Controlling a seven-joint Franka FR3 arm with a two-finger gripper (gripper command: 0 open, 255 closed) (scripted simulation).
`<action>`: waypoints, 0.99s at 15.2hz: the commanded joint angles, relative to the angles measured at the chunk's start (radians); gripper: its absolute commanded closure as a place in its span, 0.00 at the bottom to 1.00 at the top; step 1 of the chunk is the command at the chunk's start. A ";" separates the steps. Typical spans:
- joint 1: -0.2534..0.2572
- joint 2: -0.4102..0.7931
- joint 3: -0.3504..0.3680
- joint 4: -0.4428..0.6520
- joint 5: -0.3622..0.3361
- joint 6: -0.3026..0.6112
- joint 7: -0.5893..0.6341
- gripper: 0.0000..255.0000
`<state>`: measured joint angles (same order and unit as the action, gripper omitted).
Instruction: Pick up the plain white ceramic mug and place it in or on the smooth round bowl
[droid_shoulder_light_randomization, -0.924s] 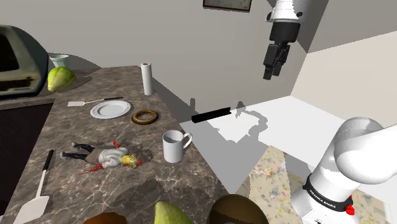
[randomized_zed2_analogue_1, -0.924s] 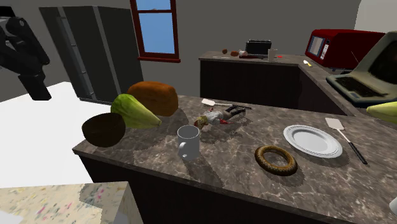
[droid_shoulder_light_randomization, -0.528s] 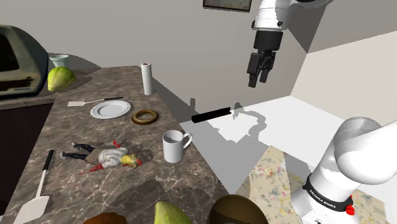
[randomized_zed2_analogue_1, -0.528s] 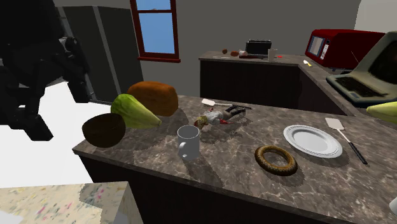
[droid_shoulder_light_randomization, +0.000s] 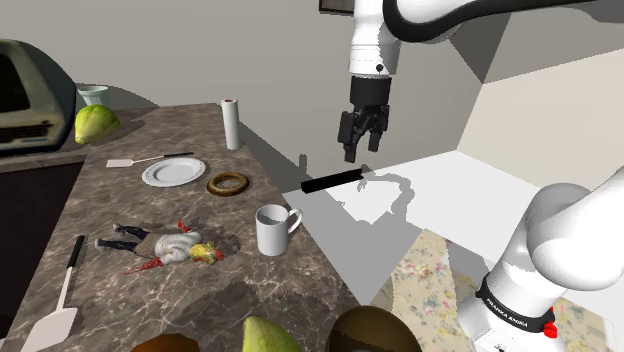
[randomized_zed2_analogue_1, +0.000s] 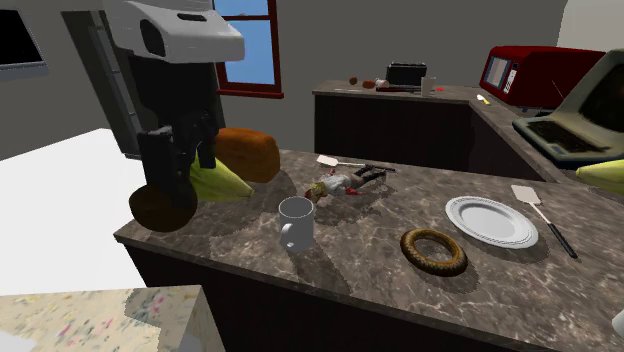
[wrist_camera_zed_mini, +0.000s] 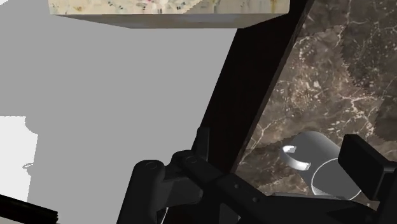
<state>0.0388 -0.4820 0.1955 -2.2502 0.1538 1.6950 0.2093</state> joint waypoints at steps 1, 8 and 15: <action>0.005 0.061 0.032 0.018 0.004 0.038 0.040 0.00; 0.025 0.307 0.133 0.133 -0.027 0.146 0.189 0.00; 0.066 0.586 0.195 0.312 -0.117 0.207 0.349 0.00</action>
<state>0.0965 0.0596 0.3822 -1.9651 0.0529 1.8910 0.5323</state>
